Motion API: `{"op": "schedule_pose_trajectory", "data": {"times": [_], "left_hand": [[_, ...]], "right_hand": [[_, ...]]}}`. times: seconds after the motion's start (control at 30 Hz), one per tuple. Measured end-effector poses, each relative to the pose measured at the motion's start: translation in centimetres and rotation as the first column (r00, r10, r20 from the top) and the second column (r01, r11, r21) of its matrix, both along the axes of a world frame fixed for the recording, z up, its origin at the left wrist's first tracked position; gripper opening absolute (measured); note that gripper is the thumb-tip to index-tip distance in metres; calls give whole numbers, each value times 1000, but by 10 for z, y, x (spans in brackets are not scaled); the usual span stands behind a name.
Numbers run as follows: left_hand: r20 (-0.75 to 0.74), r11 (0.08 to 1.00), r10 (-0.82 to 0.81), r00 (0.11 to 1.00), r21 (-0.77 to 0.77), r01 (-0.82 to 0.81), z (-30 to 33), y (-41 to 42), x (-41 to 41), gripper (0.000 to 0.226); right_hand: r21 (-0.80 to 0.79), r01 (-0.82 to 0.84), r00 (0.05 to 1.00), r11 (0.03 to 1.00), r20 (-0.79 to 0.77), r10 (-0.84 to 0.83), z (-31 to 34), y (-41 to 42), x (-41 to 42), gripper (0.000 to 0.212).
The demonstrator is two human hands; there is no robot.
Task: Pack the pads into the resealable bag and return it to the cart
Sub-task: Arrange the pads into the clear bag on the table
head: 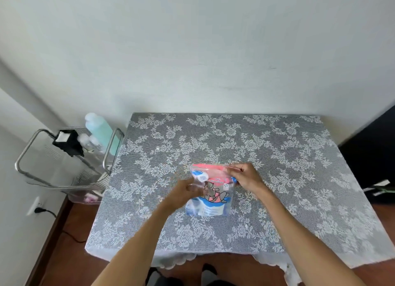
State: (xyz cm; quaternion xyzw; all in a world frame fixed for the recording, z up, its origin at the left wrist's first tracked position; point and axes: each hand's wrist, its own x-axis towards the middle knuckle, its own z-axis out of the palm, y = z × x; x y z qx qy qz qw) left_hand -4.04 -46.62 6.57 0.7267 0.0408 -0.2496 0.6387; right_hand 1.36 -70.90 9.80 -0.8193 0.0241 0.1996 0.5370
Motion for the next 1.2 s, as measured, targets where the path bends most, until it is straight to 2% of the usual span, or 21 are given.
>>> {"op": "schedule_pose_trajectory", "data": {"times": [0.07, 0.2, 0.3, 0.43, 0.53, 0.63, 0.73, 0.83, 0.87, 0.93, 0.97, 1.03, 1.13, 1.2], "left_hand": [[-32, 999, 41, 999, 13, -40, -10, 0, -6, 32], [-59, 997, 66, 996, 40, -64, -23, -2, -17, 21], [-58, 997, 43, 997, 63, -39, -35, -5, -28, 12], [-94, 999, 41, 995, -26, -43, -44, -1, -41, 38], [-16, 987, 162, 987, -5, -162, -43, 0, -33, 47], [-4, 980, 196, 981, 19, -196, -43, 1, -19, 26], [-22, 968, 242, 970, 67, -240, -48, 5, -14, 19], [102, 952, 239, 966, 170, -254, -50, 4, -9, 15], [182, 940, 204, 962, 240, -244, -48, 1, -7, 16], [320, 863, 131, 938, 429, -266, -50, -8, -9, 36], [377, 791, 116, 919, 524, -315, -52, -13, -12, 45], [490, 677, 46, 871, 625, -388, -52, -24, -25, 50], [533, 643, -194, 823, 703, -304, -65, -34, -50, 48], [502, 625, -237, 832, 735, -265, -75, -34, -62, 49]], "right_hand": [[-27, 43, 998, 999, 37, -42, -6, -2, -3, 41], [-104, 123, 986, 987, 125, -109, -19, -6, -7, 21], [-90, 113, 987, 990, 123, -101, -30, -3, -11, 22], [-130, 8, 999, 992, 44, -3, -41, -1, -17, 26], [-175, -104, 995, 979, -13, 104, -48, 1, -20, 36], [-191, -135, 991, 972, -16, 135, -54, 8, -23, 43], [-177, -106, 994, 978, 13, 110, -60, 12, -26, 31], [-198, -71, 997, 978, 23, 77, -69, 16, -27, 21], [-190, -49, 998, 980, 23, 54, -70, 19, -28, 25], [-190, 18, 999, 982, 37, -11, -71, 26, -30, 41], [-235, 73, 994, 969, 96, -52, -71, 30, -33, 49], [-358, 208, 949, 910, 299, -100, -69, 38, -44, 53], [-376, 342, 845, 861, 524, -107, -70, 56, -75, 48], [-401, 282, 827, 871, 561, -9, -79, 72, -98, 49]]}}
